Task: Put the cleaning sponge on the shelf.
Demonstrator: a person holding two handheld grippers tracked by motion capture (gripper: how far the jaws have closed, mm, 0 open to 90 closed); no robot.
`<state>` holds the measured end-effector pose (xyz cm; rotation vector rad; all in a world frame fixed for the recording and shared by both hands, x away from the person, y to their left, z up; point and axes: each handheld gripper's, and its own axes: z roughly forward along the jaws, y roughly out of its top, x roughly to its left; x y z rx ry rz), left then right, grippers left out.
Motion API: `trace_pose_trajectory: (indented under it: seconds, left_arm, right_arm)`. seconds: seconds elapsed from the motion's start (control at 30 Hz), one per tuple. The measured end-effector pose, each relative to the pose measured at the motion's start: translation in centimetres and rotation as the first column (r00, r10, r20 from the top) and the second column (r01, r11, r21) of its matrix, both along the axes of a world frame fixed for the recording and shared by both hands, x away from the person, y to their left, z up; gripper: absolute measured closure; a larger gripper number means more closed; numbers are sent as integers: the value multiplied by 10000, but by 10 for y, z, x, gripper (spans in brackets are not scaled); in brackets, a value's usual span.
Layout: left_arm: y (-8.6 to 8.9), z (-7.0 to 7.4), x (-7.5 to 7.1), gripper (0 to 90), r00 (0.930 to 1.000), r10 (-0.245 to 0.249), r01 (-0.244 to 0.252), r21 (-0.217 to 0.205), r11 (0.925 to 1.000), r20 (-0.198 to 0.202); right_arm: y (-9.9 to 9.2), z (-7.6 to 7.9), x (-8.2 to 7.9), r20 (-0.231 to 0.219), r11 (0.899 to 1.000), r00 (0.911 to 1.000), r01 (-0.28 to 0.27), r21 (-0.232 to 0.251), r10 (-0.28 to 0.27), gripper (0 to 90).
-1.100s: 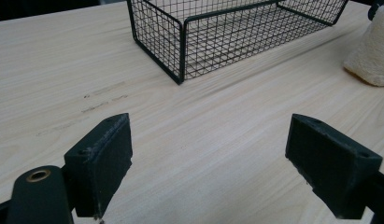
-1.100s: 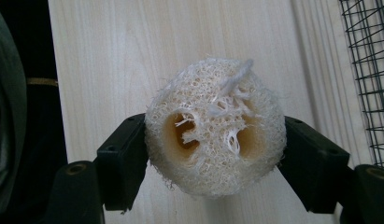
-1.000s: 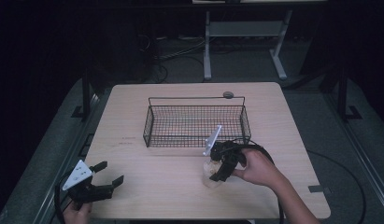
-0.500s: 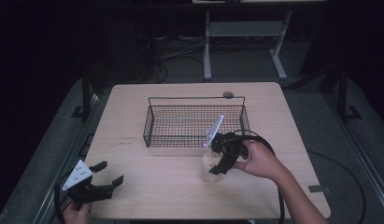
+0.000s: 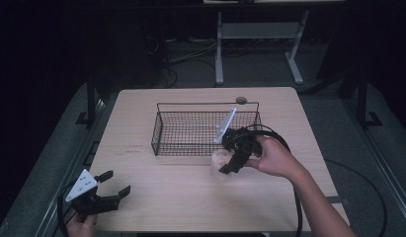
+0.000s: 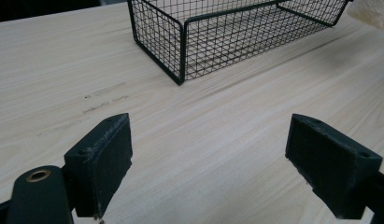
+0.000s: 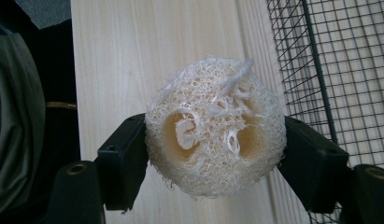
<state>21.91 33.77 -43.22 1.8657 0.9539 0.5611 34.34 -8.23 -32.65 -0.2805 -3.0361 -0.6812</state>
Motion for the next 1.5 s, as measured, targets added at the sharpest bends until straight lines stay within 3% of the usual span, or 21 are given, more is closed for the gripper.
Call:
trace_pose_trajectory:
  seconds: [0.87, 1.5]
  left_arm:
    - [2, 0, 0, 139, 10000, 43, -43, -42, 10000, 24]
    - [1, 0, 1, 139, 10000, 11, -11, -19, 10000, 18]
  right_arm:
    - [14, 34, 45, 204, 9997, 9996, 202, -122, -199, 282]
    - [19, 42, 86, 141, 9957, 9966, 813, -438, -807, 282]
